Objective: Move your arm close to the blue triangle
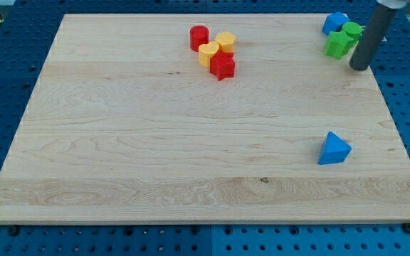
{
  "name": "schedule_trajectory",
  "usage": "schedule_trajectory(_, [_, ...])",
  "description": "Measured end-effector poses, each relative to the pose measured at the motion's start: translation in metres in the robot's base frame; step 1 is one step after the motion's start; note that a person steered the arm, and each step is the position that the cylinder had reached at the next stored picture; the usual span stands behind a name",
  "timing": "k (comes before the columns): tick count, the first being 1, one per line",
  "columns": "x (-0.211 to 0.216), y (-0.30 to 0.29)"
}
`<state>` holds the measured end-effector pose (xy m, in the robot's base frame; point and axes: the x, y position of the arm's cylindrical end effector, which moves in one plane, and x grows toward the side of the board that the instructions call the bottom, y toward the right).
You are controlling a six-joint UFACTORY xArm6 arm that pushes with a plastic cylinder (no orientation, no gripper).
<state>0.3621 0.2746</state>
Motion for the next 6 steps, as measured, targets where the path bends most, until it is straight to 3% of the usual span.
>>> schedule_trajectory(4, [0.173,0.007])
schedule_trajectory(5, [0.201,-0.018])
schedule_trajectory(6, [0.204,-0.090])
